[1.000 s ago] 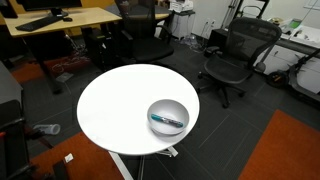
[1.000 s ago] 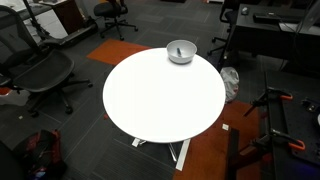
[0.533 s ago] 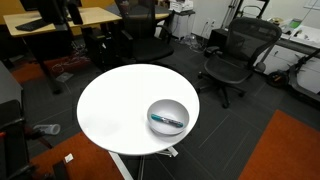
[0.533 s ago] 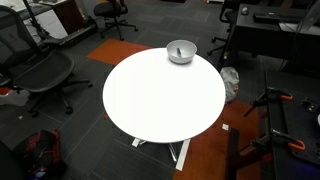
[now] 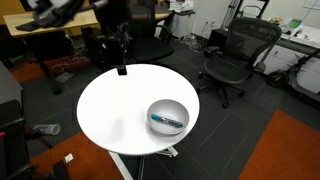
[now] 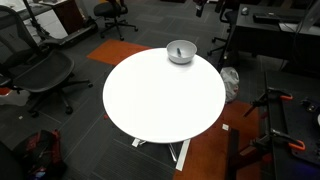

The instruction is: Remove the marker from the bowl and put it on the table

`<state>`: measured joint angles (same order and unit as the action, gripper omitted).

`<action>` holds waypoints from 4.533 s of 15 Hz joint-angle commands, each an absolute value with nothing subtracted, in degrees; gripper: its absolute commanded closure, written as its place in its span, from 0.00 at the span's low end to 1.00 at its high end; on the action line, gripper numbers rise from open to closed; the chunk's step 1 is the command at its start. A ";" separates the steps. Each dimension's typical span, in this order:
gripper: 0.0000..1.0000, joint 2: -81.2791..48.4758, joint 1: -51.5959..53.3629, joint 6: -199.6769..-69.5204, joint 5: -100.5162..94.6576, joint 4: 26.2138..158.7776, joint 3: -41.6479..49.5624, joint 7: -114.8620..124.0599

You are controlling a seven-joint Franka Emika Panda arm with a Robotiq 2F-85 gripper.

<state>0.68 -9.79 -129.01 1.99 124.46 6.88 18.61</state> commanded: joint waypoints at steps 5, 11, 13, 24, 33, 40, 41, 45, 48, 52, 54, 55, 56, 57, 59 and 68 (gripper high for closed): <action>0.00 -17.54 -9.08 -130.83 2.92 111.47 9.45 26.72; 0.00 -27.53 -9.50 -133.70 6.38 104.53 11.22 29.30; 0.00 -30.20 -9.52 -134.11 7.42 102.85 11.68 29.38; 0.00 -40.60 -8.16 -136.55 6.90 96.02 13.81 34.59; 0.00 -45.90 -8.41 -137.00 7.83 92.13 14.01 35.69; 0.25 -48.27 -9.28 -136.49 8.82 89.68 13.58 35.11; 0.25 -48.50 -9.43 -136.42 9.09 89.40 13.48 34.98; 0.55 -49.24 -9.81 -136.31 9.92 88.59 13.35 34.85; 0.77 -49.57 -9.99 -136.34 10.24 88.28 13.30 34.77; 0.99 -49.50 -9.88 -136.50 10.35 88.38 13.49 35.00; 0.95 -48.16 -9.44 -136.63 10.14 89.50 13.87 35.36; 0.95 -47.37 -9.08 -136.50 9.79 90.02 14.28 35.67; 0.95 -46.10 -8.76 -136.89 9.60 91.06 14.52 35.73; 0.95 -45.15 -8.57 -136.76 9.48 91.65 14.73 35.84; 0.95 -42.70 -7.89 -137.10 9.10 93.22 15.46 36.52; 0.95 -26.93 -3.17 -138.25 8.48 106.67 15.25 39.98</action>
<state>-34.63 -6.29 -136.73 9.16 97.87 14.71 35.30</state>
